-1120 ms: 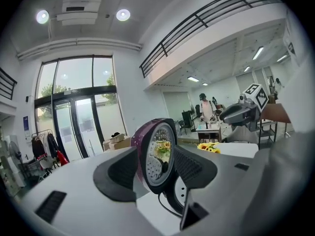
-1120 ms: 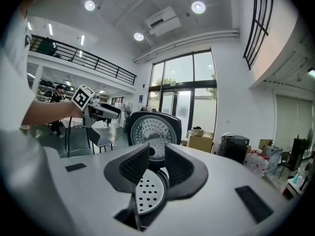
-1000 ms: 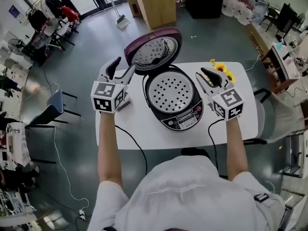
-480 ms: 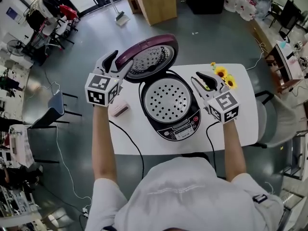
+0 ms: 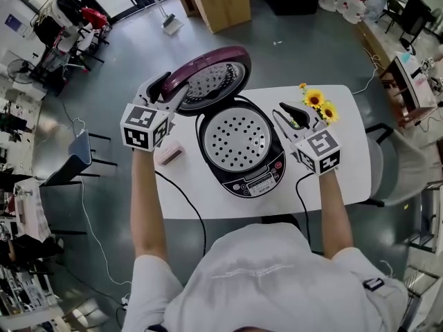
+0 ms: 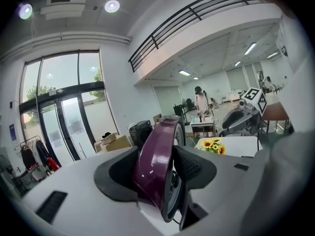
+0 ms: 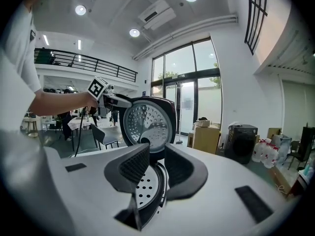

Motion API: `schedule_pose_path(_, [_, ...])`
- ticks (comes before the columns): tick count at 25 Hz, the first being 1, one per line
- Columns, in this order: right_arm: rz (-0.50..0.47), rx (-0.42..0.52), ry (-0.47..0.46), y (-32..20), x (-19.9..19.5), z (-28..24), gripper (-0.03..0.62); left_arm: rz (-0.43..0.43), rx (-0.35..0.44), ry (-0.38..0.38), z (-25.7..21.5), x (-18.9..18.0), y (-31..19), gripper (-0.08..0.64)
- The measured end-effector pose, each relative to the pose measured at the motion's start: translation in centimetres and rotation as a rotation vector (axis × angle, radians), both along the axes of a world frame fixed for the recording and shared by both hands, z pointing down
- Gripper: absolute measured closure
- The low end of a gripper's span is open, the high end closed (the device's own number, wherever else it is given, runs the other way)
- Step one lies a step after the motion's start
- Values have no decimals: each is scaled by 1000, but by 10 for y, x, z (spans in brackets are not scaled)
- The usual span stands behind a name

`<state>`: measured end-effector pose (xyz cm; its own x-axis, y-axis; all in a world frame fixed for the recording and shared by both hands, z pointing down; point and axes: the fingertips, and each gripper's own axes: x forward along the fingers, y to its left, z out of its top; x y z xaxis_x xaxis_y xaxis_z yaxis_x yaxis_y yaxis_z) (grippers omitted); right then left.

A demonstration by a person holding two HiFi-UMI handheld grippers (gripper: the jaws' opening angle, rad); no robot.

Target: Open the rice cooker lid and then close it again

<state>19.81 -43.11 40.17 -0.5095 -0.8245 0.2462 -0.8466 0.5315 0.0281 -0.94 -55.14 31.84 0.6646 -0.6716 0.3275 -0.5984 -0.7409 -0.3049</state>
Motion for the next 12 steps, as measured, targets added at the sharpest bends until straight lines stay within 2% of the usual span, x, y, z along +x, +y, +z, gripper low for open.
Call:
schedule_pose_path(6, [15,4,1,21,3,-1,483,18,8,-7,2,5,21,321])
schedule_pose_path(12, [32,19,-9,51,0,-4,485,67,56,-70,10,12,48,321])
